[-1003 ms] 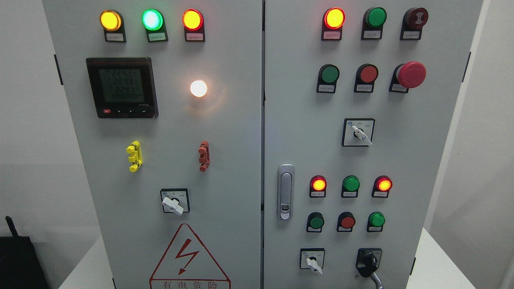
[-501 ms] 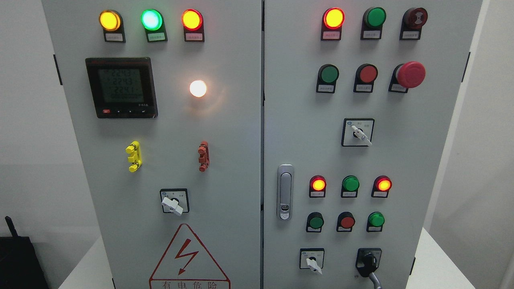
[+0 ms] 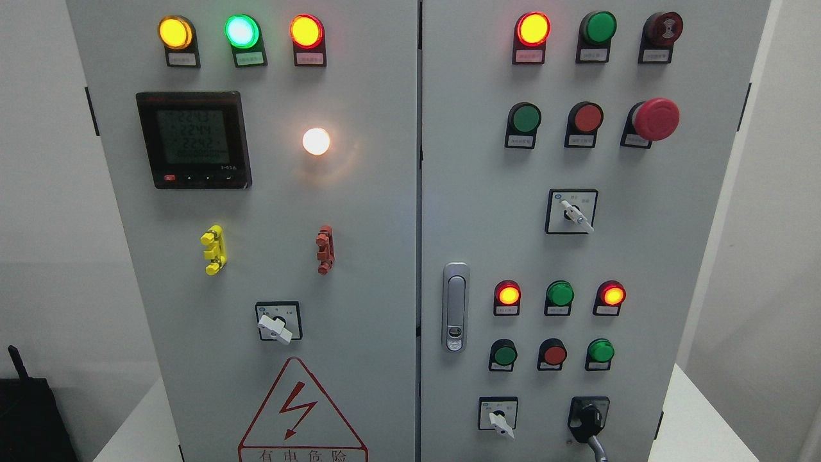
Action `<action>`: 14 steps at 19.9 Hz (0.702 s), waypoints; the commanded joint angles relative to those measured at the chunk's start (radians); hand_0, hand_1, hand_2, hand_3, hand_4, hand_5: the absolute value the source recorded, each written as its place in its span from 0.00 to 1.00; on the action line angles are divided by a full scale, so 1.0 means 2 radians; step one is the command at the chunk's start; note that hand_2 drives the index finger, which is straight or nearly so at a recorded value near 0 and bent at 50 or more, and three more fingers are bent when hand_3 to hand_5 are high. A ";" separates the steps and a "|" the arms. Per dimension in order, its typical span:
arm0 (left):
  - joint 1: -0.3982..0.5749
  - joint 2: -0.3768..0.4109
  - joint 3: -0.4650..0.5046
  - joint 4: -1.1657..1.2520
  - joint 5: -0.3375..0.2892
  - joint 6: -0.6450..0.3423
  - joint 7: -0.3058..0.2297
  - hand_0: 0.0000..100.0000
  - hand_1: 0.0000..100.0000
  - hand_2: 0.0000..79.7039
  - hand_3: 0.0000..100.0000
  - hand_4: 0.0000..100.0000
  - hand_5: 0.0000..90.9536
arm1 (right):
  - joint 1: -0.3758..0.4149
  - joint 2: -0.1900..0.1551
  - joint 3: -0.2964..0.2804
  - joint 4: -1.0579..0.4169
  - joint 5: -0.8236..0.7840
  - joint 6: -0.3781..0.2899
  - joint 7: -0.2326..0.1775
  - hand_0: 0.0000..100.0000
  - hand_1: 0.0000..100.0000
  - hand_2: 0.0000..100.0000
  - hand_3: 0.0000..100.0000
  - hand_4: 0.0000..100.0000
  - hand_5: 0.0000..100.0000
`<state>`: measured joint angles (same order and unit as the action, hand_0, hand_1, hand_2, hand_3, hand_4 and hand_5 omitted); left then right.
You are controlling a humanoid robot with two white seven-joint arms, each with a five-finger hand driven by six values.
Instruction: Trip black knob to open circuit
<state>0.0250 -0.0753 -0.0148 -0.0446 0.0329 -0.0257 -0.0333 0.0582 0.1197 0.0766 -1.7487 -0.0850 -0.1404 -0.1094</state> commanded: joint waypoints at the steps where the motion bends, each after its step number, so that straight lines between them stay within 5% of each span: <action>1: -0.001 0.000 0.001 0.000 0.001 -0.002 0.000 0.12 0.39 0.00 0.00 0.00 0.00 | -0.012 0.003 0.021 -0.018 0.001 -0.008 0.013 0.00 0.00 0.00 1.00 1.00 0.99; 14: -0.001 0.000 0.001 0.000 0.001 -0.002 0.000 0.12 0.39 0.00 0.00 0.00 0.00 | -0.015 0.004 0.025 -0.021 -0.003 -0.009 0.013 0.00 0.00 0.01 1.00 1.00 0.98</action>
<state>0.0250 -0.0753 -0.0148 -0.0446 0.0329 -0.0257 -0.0334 0.0548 0.1200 0.0846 -1.7484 -0.0936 -0.1392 -0.1122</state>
